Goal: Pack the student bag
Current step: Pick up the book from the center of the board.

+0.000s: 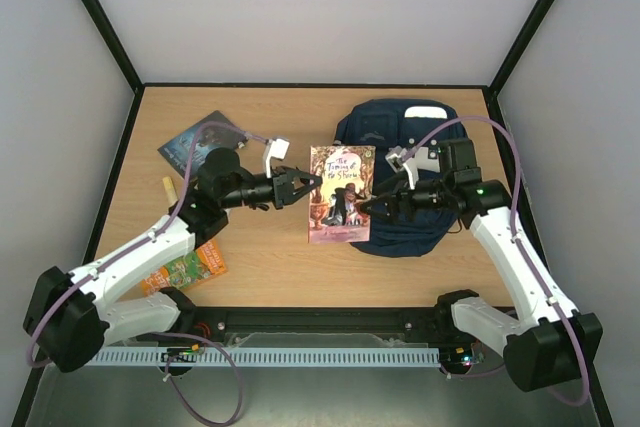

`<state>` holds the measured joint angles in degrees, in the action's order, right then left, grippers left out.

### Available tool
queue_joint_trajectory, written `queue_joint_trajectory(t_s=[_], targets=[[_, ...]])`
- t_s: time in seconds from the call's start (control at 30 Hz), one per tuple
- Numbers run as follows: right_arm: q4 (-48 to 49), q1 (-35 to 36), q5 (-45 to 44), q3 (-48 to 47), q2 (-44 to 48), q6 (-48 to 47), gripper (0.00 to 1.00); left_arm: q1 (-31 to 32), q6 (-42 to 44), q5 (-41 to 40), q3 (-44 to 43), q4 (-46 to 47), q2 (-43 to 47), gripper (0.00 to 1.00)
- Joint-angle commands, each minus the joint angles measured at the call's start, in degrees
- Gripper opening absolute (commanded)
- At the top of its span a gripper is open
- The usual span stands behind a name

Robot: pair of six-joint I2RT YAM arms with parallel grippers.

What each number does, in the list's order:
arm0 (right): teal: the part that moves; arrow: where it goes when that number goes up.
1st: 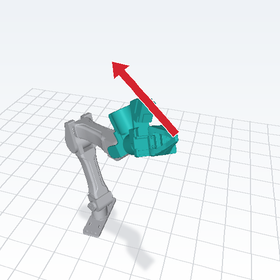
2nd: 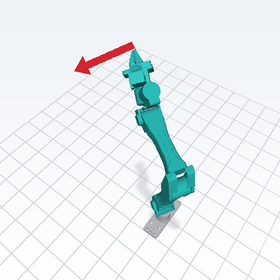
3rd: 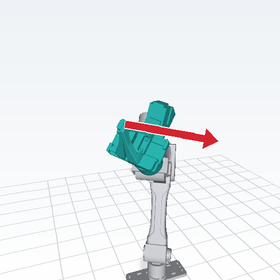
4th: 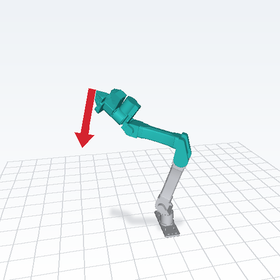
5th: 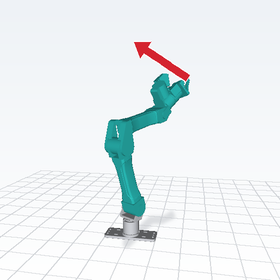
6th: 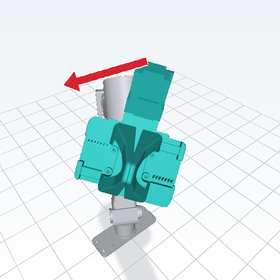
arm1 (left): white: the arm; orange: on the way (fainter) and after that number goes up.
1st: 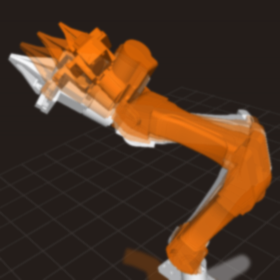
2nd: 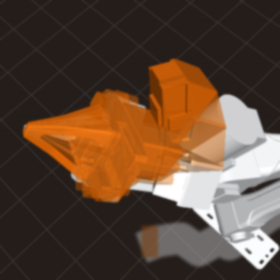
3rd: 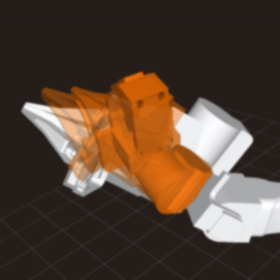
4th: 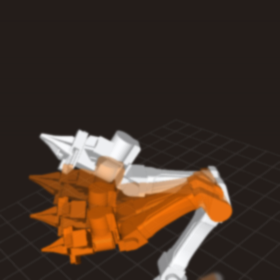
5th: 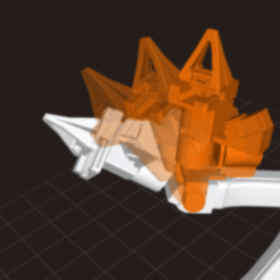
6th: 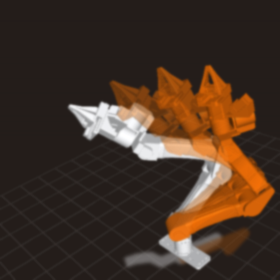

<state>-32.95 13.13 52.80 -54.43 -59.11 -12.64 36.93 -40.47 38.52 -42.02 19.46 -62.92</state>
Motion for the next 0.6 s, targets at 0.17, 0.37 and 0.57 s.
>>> queue_joint_trajectory(t_s=[0.17, 0.37, 0.57], targets=[[-2.2, -0.2, 9.7, -1.4, -3.7, -3.5, 0.82, 1.8, -3.7, 3.6, 0.8, 15.8, -0.6, 0.02], [-4.9, -0.2, 11.7, 0.0, 0.9, -5.0, 0.80, 3.2, -4.8, 3.4, 0.7, 17.1, -0.7, 0.02], [-5.3, -0.1, 14.4, 0.4, 1.7, -3.5, 0.71, 4.4, -5.9, 1.4, 2.0, 22.7, -3.6, 0.02]])
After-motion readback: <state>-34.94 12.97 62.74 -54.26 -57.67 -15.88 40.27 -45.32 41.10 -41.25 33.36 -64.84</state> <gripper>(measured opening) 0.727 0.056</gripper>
